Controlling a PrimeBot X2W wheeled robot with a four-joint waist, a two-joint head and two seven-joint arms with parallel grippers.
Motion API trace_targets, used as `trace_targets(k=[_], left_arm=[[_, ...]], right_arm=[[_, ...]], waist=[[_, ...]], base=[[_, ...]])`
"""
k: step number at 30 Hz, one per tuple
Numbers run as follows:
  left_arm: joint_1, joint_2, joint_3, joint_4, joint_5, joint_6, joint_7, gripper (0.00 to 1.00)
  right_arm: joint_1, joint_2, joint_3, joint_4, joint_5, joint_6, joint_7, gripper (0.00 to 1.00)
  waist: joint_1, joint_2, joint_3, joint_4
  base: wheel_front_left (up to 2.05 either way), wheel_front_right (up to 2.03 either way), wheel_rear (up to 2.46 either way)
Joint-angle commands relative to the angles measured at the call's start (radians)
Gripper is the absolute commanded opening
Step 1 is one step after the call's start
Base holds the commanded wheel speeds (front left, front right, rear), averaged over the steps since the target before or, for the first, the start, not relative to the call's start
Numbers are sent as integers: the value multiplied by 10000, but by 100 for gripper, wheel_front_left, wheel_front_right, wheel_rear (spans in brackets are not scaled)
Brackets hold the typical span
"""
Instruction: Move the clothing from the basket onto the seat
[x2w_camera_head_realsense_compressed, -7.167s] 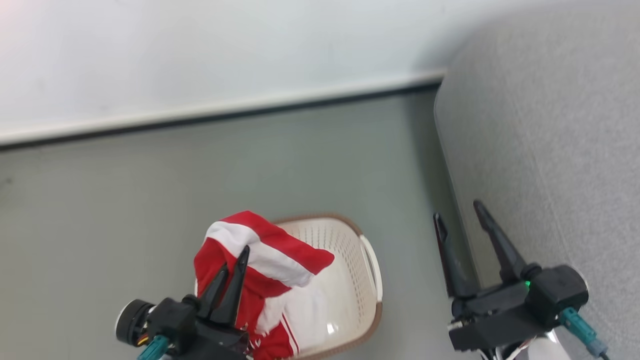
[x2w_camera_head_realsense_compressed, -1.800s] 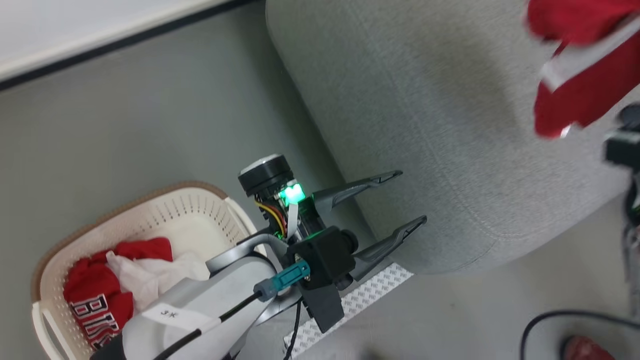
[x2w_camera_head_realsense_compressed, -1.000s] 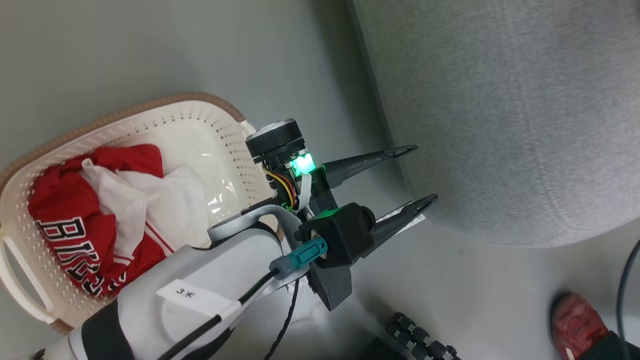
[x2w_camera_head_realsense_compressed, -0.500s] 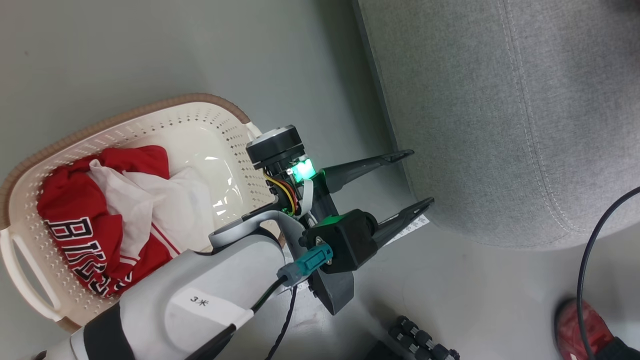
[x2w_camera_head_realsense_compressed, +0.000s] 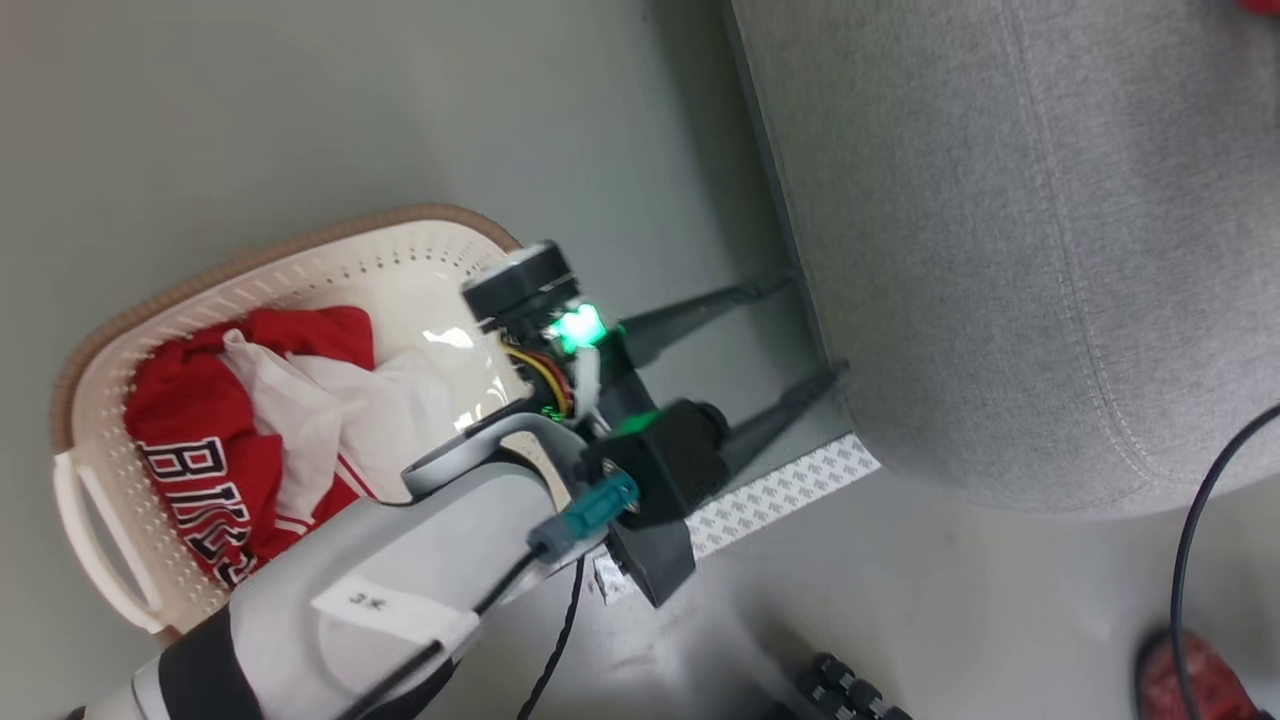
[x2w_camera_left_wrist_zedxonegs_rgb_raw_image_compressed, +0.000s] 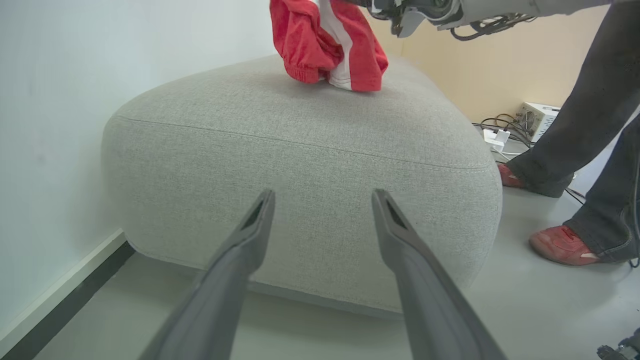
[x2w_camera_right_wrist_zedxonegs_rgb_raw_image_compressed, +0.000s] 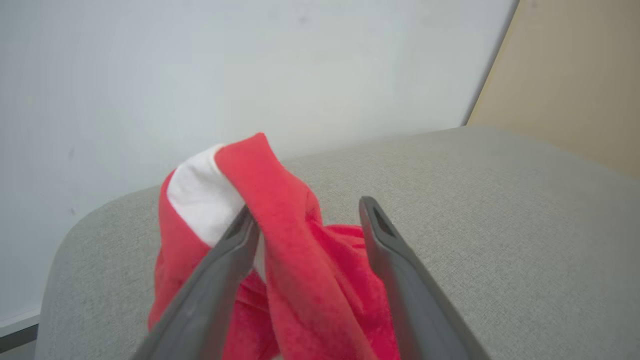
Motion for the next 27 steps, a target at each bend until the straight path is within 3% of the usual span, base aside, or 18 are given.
trace_targets(k=[1,11,21,27], left_arm=[[232,-12,59,53,-158,107,-81,100],[1620,7,953,465,-1292,1023,-979,100],[3685,182,2210,695,-2151,2138,-1359,100],[5237,162,3631,108,-2612,2667,-1366,100]], right_arm=[[239,45,-16,-219,-121,1,-20,100],[1971,-11,1410,-2584,-1,1,-20,100],[3372,158,3140,-3294,165,-1,-18,100],[4162,441,4125,-3403,225,-1,-20,100]], waist=[[1,0,-357,183],[1,0,-2392,1116],[1,0,-4537,2191],[1,0,-5586,2545]], base=[[0,0,0],[0,0,0],[0,0,0],[0,0,0]])
